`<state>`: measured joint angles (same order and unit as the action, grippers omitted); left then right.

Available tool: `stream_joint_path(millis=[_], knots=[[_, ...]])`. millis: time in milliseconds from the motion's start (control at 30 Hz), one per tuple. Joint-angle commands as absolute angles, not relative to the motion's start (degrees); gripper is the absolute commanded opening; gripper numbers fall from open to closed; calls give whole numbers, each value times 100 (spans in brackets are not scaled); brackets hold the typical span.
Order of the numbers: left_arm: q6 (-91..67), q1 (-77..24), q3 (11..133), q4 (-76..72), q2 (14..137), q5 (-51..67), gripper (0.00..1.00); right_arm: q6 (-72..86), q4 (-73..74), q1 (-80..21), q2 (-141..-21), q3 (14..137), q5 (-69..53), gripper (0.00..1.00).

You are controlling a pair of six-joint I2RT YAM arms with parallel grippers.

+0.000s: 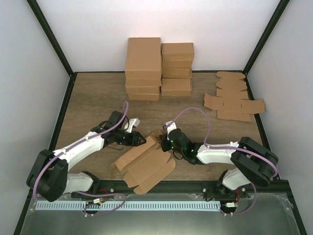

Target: Fold the paper box

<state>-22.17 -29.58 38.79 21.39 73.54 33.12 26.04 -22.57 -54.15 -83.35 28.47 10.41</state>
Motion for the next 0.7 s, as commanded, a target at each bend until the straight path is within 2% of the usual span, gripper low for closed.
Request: stream_joint_path(millis=[0, 167, 267, 667], knots=[[-2406, -3051, 3766, 1848, 7221, 3164, 41, 2793, -1997, -5545, -8109, 3117, 1214, 5], [-2480, -3158, 3689, 1766, 7221, 2994, 41, 2881, -1892, -5550, -8051, 3097, 1161, 5], [-2527, -3190, 3614, 1687, 7199, 2911, 41, 2945, -1832, -5567, -8050, 3097, 1164, 1], [-2754, -3419, 3428, 1553, 6968, 2418, 41, 3274, -1344, -5931, -8198, 3386, 1476, 1]])
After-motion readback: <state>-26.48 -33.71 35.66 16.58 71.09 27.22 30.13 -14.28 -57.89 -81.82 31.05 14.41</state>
